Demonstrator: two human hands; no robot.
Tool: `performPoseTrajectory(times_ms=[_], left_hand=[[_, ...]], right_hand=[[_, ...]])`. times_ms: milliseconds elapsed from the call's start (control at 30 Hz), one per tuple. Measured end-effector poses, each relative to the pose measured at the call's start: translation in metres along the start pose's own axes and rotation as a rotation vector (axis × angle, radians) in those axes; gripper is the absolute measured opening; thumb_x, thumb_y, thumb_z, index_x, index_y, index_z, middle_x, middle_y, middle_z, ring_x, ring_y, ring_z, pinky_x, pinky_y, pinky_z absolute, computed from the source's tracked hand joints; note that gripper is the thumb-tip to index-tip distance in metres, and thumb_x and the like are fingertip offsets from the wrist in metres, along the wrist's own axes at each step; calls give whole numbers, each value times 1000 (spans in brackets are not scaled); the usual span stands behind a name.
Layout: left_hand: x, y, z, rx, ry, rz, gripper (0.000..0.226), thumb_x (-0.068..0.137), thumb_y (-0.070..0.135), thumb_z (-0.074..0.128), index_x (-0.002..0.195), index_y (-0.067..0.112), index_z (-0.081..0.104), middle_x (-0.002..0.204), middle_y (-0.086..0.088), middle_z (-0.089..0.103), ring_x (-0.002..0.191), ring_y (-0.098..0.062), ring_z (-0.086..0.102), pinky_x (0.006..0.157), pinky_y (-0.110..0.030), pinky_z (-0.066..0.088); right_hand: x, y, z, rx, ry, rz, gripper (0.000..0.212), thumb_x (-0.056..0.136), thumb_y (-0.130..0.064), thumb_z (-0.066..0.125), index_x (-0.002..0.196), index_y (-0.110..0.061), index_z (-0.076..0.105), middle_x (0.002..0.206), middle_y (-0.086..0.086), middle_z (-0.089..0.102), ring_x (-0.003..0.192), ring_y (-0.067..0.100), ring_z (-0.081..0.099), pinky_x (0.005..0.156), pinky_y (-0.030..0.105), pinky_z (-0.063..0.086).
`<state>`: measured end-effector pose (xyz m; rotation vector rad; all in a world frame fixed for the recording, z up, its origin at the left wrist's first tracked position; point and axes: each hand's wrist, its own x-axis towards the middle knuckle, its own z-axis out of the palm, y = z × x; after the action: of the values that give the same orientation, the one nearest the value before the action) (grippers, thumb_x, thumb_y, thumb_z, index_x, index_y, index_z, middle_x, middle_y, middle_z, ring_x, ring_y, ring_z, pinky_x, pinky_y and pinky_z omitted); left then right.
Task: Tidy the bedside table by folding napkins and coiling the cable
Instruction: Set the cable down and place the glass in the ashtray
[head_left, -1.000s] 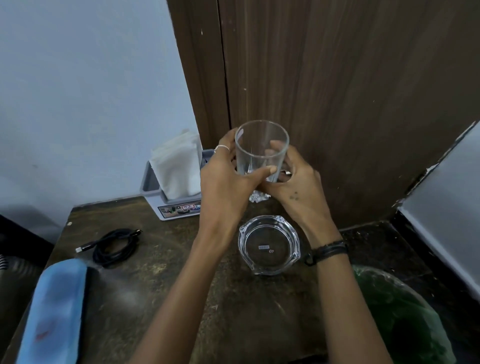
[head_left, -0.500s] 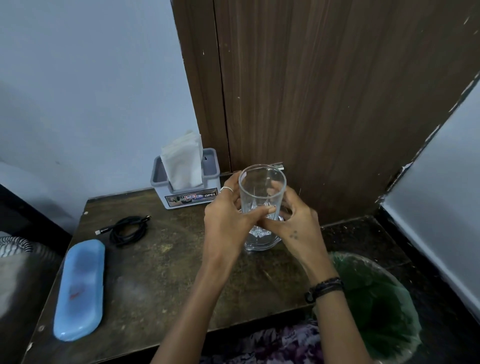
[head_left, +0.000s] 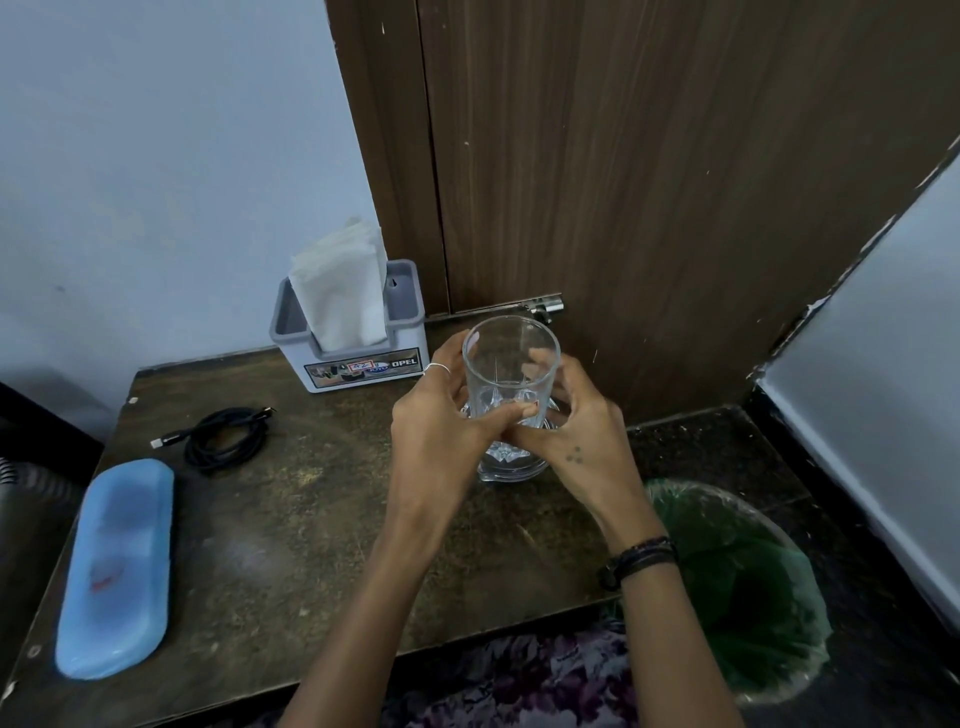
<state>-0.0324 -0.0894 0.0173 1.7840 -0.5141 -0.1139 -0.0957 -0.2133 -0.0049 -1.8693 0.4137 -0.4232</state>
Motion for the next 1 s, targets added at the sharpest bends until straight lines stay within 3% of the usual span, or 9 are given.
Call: performPoseTrajectory(times_ms=[267, 333, 400, 467, 567, 633, 800, 900, 1000], left_hand=[[-7, 3, 0, 3, -15, -12, 72, 62, 14, 85, 104, 58, 46, 89, 41, 59, 94, 20, 57, 76, -1, 43], [-10, 4, 0, 2, -25, -15, 74, 64, 13, 84, 111, 56, 46, 97, 38, 60, 102, 13, 58, 82, -6, 45], [-11, 5, 0, 6, -40, -27, 79, 66, 16, 83, 129, 41, 44, 113, 27, 58, 114, 0, 56, 93, -17, 46], [-11, 4, 0, 48, -57, -28, 86, 65, 21, 83, 138, 28, 38, 125, 16, 55, 121, -7, 52, 99, -23, 44], [-21, -3, -3, 106, -28, -64, 97, 63, 28, 83, 144, 20, 31, 145, 4, 43, 132, -9, 41, 108, -25, 35], [-34, -13, -7, 131, 26, -106, 97, 63, 27, 83, 144, 18, 31, 146, 3, 41, 132, -6, 37, 107, -22, 31], [-57, -37, -4, 69, 15, -225, 85, 68, 12, 81, 141, 13, 37, 144, -3, 45, 132, -11, 41, 112, -36, 34], [-58, -41, 2, 116, 9, -189, 73, 72, 14, 78, 137, 16, 45, 138, 2, 52, 127, -8, 47, 109, -31, 37], [-55, -43, 5, 106, 61, -181, 61, 77, 17, 75, 133, 21, 51, 133, 6, 57, 122, -5, 51, 106, -29, 41]], right_hand=[[-2, 2, 1, 17, -15, 2, 67, 62, -33, 81, 120, -38, 46, 109, -26, 55, 95, -30, 45, 68, -5, 38], [-2, 1, 2, 17, -24, 2, 68, 62, -35, 80, 121, -37, 45, 110, -25, 54, 95, -31, 43, 67, -6, 37], [-2, 2, 2, 23, -36, 3, 68, 64, -33, 80, 122, -36, 44, 111, -25, 53, 95, -30, 44, 69, -6, 38], [-2, 0, -1, 56, -90, 27, 74, 66, -29, 81, 128, -38, 42, 117, -25, 52, 102, -24, 46, 76, 0, 41], [-4, -3, -13, 114, -148, 75, 103, 53, -42, 83, 142, -32, 31, 137, -16, 44, 125, -3, 41, 103, 19, 34], [-6, 1, -24, 143, -131, 106, 108, 50, -36, 81, 145, -24, 29, 144, -6, 40, 131, 3, 36, 108, 22, 28], [-14, 22, -28, 206, -212, 193, 91, 66, 1, 76, 144, -8, 30, 149, 5, 36, 134, 7, 35, 111, 23, 27], [-17, 27, -21, 251, -226, 209, 91, 63, 3, 76, 143, -5, 33, 147, 2, 39, 133, 8, 38, 114, 29, 29], [-16, 30, -19, 260, -212, 210, 95, 56, -8, 79, 141, -8, 37, 134, -13, 46, 121, -5, 46, 103, 14, 37]])
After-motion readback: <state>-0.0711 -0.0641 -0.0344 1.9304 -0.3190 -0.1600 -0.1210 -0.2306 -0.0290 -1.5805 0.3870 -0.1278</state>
